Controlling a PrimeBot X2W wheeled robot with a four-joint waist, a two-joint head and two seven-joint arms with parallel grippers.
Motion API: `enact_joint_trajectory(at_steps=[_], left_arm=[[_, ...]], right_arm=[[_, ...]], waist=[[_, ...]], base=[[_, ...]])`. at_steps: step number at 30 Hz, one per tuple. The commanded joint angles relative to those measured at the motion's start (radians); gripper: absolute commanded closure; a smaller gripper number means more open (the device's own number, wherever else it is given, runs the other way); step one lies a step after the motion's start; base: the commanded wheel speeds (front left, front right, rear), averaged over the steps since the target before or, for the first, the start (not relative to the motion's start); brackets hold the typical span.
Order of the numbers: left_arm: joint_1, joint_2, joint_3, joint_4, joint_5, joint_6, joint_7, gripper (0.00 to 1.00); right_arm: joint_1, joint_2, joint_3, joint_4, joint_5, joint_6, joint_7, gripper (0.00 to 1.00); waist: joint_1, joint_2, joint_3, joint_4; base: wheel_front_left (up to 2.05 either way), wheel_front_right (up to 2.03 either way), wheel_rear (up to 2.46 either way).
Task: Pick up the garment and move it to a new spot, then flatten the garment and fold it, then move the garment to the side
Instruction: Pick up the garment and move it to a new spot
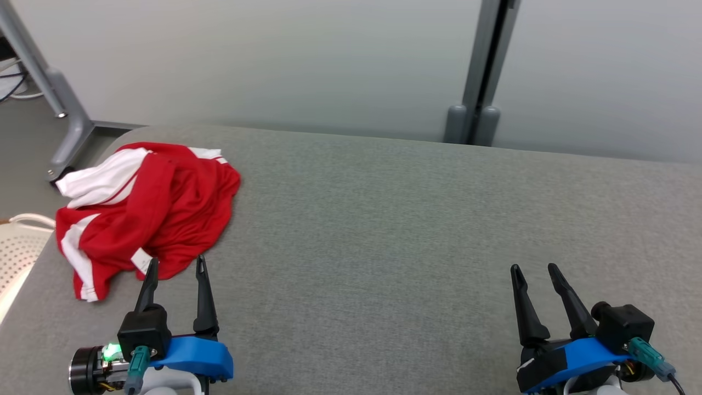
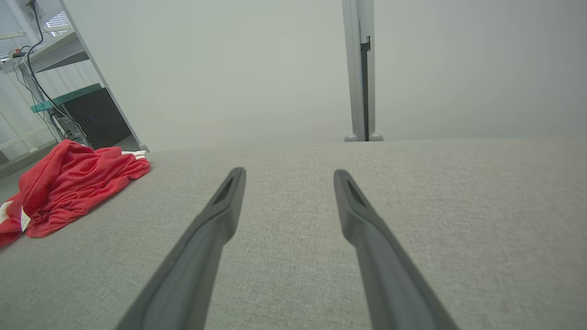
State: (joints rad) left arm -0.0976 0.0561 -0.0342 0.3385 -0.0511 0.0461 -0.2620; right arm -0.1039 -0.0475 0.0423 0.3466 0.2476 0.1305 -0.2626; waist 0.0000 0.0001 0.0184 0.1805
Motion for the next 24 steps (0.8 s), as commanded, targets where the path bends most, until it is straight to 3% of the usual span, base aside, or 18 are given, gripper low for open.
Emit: enact_joint_trajectory(at_steps=[1,24], left_arm=[[0.001,0.0,0.003,-0.004,0.003,0.004,-0.005,0.0],[0.02,0.008,0.031,-0.016,0.006,0.001,-0.005,0.0]], right_arm=[[-0.006,-0.005,-0.001,0.0,0.003,0.0,-0.004,0.0],[0.004,-0.005,0.018,-0.011,0.01,0.0,-0.004,0.0]], waist=[[0.0,-0.0001,0.009,0.018],[0.0,-0.0001,0.01,0.258]], base=[[0.0,0.0,0.0],[0.0,0.0,0.0]])
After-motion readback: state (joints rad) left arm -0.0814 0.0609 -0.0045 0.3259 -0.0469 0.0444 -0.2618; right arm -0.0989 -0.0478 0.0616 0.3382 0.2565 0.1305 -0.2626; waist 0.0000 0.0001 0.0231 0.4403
